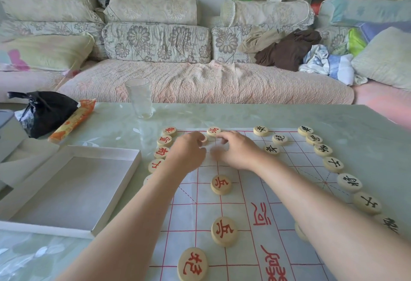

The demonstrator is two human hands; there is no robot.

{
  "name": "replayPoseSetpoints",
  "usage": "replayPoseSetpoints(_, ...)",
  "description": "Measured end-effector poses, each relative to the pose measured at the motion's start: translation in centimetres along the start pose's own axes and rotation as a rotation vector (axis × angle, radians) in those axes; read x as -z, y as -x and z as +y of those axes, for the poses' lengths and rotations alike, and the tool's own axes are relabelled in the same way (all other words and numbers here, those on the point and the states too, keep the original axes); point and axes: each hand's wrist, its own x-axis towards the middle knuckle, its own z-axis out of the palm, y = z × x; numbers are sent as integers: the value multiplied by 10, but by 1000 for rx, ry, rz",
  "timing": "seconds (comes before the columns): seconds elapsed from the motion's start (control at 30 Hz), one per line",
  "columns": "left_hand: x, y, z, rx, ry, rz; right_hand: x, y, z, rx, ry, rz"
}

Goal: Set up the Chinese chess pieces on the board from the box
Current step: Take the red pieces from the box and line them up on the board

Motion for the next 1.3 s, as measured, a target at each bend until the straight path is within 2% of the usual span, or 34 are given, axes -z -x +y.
replayPoseSetpoints(0.1,9,-13,-9,59,24,134,9,-6,0,-18,-65,58)
replayPoseSetpoints(0.2,10,-25,-18,52,-23,69,12,-22,-1,-50,-42,121)
replayPoseSetpoints(0.33,4,-36,-21,-18,-117,-24,6,-51,5,-114,-12,109)
replayPoseSetpoints(0.43,-1,-45,-23,-37,-162,-57,5,-70,12,-111,-26,62)
replayPoseSetpoints(0.53,-7,-52,-27,-22,-108,-90,4,-80,14,-36,-18,-9)
replayPoseSetpoints(0.73,-11,-54,-35,-32,-45,-37,-2,-86,17,75,34,3)
replayPoseSetpoints(0.93,-12,-54,-35,-54,-96,-34,-3,-84,21,30,-26,25)
replayPoseSetpoints(1.1,-19,-52,-30,-14,-25,16,-5,-83,20,16,-35,20)
replayPoseSetpoints(1.3,-10,-52,-31,18,12,-31,-8,-84,22,2,-33,46)
